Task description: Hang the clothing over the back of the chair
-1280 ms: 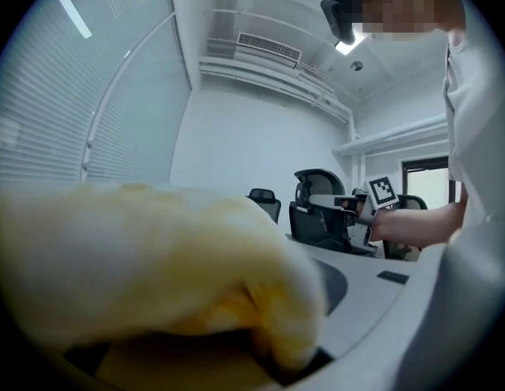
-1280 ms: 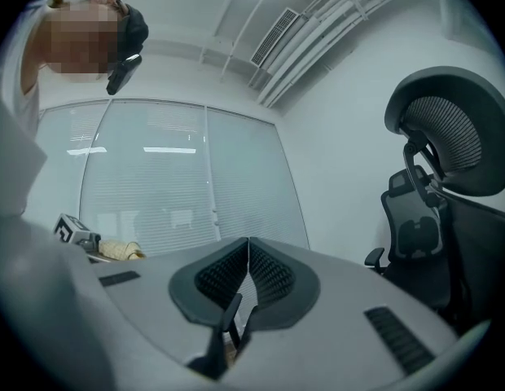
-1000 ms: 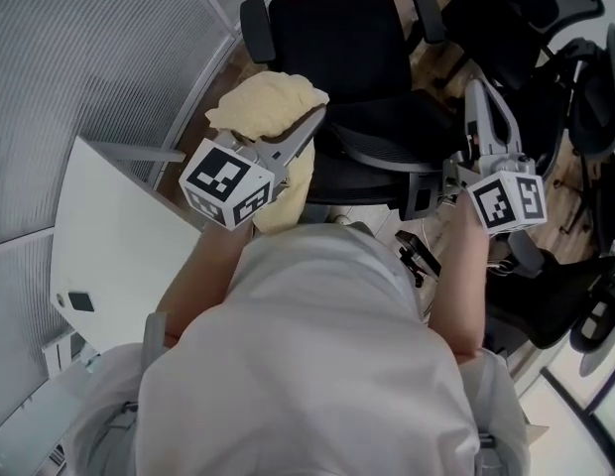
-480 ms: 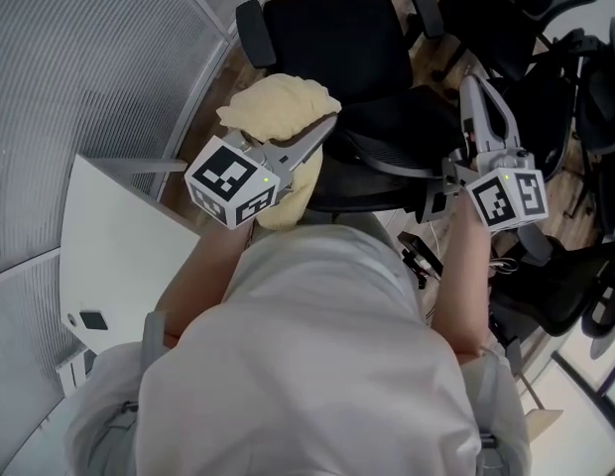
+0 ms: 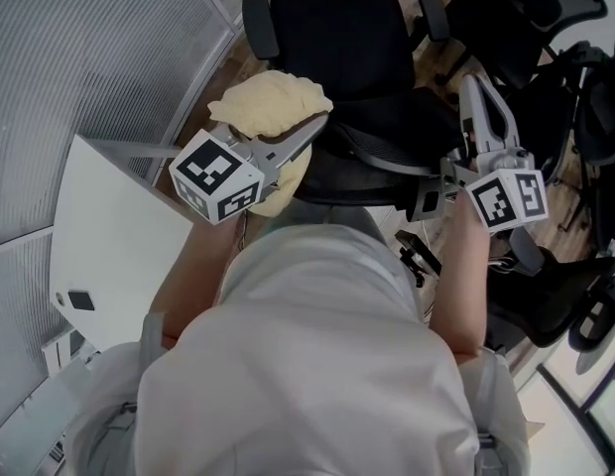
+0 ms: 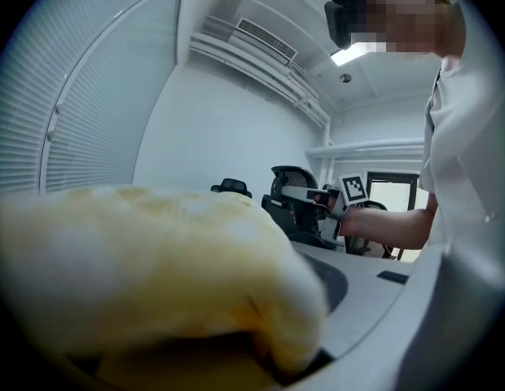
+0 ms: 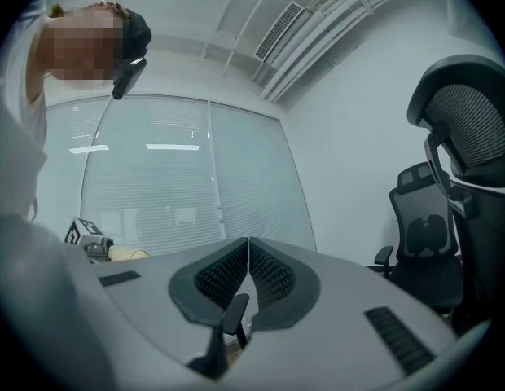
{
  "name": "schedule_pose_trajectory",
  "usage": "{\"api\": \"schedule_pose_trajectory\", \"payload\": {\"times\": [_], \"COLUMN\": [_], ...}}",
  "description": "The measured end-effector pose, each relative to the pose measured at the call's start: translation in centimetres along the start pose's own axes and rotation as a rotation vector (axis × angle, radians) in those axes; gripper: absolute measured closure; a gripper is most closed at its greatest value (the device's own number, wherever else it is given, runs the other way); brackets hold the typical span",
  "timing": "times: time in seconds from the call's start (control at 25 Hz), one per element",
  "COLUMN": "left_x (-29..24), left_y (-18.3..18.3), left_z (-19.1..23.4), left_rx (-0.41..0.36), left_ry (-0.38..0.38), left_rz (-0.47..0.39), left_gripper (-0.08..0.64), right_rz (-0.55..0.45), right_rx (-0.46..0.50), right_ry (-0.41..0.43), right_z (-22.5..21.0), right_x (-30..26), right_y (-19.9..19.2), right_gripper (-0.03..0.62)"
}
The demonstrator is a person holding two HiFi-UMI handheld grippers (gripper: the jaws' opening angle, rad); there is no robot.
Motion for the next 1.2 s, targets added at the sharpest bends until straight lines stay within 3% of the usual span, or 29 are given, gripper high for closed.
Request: {"api": "schedule_pose_trajectory", "payload": {"times": [0.32,0.6,0.92,1.2], "left_x": [2.0,3.5,3.8,2.9], "left_y": [0.5,0.9,1.8,3.1], "left_z": [-1.2,-2.8,-5.8,-8.3], "left_rx": [0.034,0.072,0.145,0.147], "left_ry": [0.074,0.081,0.0,-0.102], "left_rz": [-0.019,-0.038,-0.061,-0.06], "left_gripper": [0.433,0.433,0.433,0.433], "right_rz": [-0.001,-0.003,-0.012,-0.032], "right_rx": [-0.02,-0.033,-0.028,-0.018], "right_ry": [0.1,0.161,0.183,0.181], "right_z": [0.1,0.1,-0.1,-0.7], "right_x": [-0.1,-0.1,0.3,0.6], "right_y": [0.3,0.4,0.9,1.6], "right_gripper": [0.571,0.571,0.571,0.571]}}
Point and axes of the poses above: the fingertips, and each gripper's own axes: x backward along the fingers, z to its left, y out of its top, the point moved 7 cm from there along x, backward along the fingers, and after that the axes turned 15 degrees about y, right-handed, at the moved point
